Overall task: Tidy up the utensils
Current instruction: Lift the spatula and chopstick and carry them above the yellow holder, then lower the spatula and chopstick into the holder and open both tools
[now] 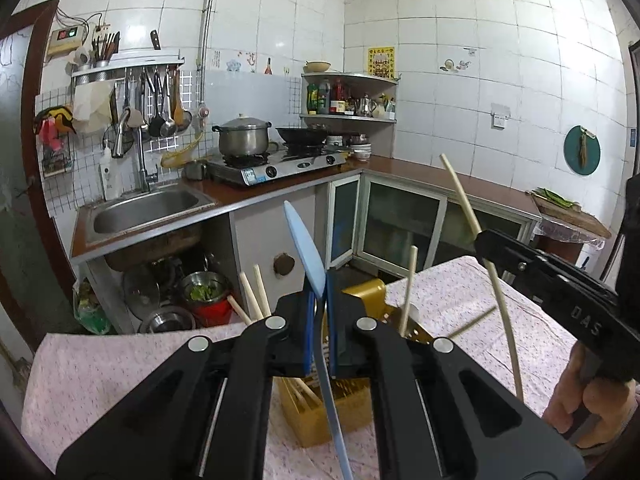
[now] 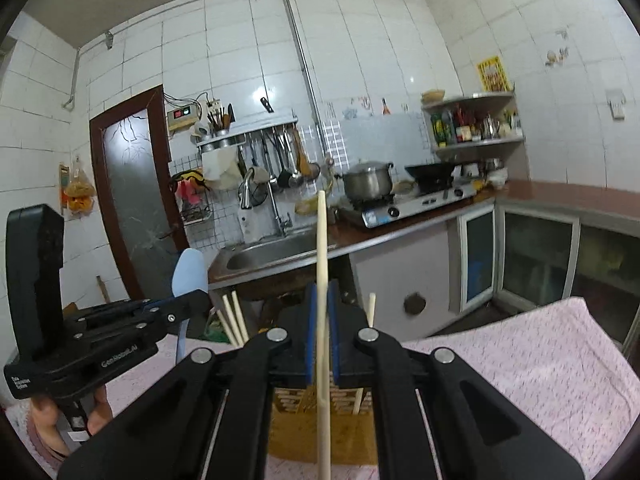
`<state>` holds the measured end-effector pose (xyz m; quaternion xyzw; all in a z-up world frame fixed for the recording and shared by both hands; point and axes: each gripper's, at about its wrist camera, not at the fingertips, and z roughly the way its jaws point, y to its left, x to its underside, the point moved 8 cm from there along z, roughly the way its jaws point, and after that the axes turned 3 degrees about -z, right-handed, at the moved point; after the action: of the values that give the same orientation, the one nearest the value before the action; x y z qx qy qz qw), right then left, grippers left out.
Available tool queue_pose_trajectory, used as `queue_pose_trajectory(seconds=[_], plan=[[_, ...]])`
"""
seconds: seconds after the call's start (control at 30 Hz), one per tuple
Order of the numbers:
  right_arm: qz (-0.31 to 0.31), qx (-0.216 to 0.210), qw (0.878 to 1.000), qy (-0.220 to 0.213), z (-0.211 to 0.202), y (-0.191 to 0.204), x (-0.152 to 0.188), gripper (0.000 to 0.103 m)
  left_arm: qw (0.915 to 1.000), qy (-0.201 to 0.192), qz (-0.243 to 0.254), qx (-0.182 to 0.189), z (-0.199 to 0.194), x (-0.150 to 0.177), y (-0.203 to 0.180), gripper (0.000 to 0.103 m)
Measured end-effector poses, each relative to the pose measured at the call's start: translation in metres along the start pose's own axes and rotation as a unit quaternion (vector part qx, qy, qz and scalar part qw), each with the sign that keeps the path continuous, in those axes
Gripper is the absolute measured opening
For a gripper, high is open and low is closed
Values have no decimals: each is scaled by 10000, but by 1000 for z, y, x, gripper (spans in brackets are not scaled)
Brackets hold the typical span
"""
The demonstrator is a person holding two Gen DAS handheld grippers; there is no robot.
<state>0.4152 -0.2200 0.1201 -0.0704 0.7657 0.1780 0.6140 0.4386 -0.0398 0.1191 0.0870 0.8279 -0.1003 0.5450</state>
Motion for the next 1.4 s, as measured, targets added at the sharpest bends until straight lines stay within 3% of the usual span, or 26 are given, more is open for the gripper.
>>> queue_pose_trajectory(seconds=[0.23, 0.37, 0.53, 0.83, 1.03, 1.17, 1.4], plan=[[175, -182, 9974, -679, 8, -2, -9, 6, 9999, -153, -29, 24, 16, -11, 2, 4], [319, -216, 9955, -862, 13, -6, -9, 6, 9994, -339, 39, -13, 22, -16, 2, 4], [247, -83, 9931, -1142, 20, -7, -11, 6, 9982, -580, -131, 48, 26, -26, 7, 4], [111, 385, 9849, -1684, 39, -7, -10, 6, 9952, -951, -66, -212, 47, -22, 10, 4], [-234, 689, 9795, -1880, 49, -2, -7, 6, 9908, -1256, 160, -479, 52, -14, 9, 4], [-331, 799, 9771, -1943, 53, -2, -4, 6, 9892, -1390, 29, -469, 56, -6, 14, 4], [-445, 809, 9763, -1956, 54, -3, 3, 6, 9896, -1356, -31, -470, 62, 10, 15, 4]])
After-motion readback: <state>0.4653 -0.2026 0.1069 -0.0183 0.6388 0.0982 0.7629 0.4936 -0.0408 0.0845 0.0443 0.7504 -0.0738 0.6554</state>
